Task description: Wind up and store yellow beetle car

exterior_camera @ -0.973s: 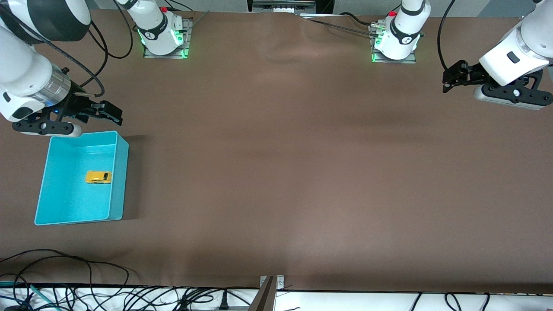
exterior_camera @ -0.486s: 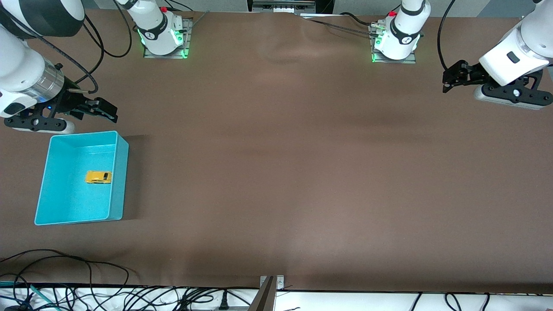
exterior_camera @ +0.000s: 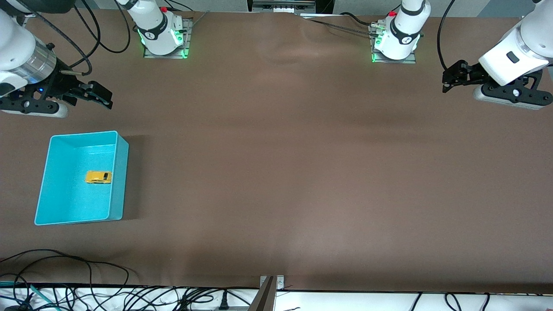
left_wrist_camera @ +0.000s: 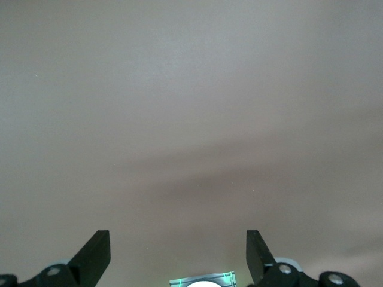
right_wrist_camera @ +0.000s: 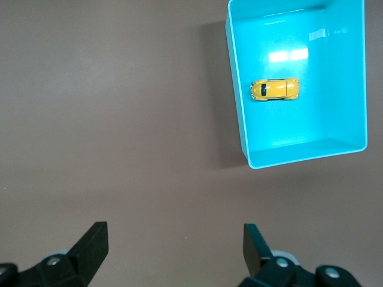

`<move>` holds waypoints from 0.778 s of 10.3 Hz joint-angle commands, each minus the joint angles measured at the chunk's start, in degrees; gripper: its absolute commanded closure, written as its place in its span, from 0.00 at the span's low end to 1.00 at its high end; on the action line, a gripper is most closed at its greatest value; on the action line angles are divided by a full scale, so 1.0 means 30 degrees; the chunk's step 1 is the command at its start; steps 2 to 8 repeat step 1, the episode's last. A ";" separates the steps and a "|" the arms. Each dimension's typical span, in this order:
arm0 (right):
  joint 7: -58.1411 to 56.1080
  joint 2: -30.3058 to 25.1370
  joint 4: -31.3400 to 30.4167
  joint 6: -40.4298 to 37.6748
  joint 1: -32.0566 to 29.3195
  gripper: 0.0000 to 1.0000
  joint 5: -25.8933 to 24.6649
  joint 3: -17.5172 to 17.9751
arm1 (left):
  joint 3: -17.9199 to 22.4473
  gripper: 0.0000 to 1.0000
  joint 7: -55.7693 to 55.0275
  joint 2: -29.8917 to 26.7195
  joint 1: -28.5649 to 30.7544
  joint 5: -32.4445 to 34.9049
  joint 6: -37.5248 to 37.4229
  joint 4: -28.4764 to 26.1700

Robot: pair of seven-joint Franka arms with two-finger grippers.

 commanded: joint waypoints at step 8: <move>0.0140 -0.0569 -0.0453 -0.0294 0.0038 0.00 -0.0057 0.0042 | -0.0102 0.00 0.0035 0.0062 -0.0004 0.0466 -0.0377 0.0435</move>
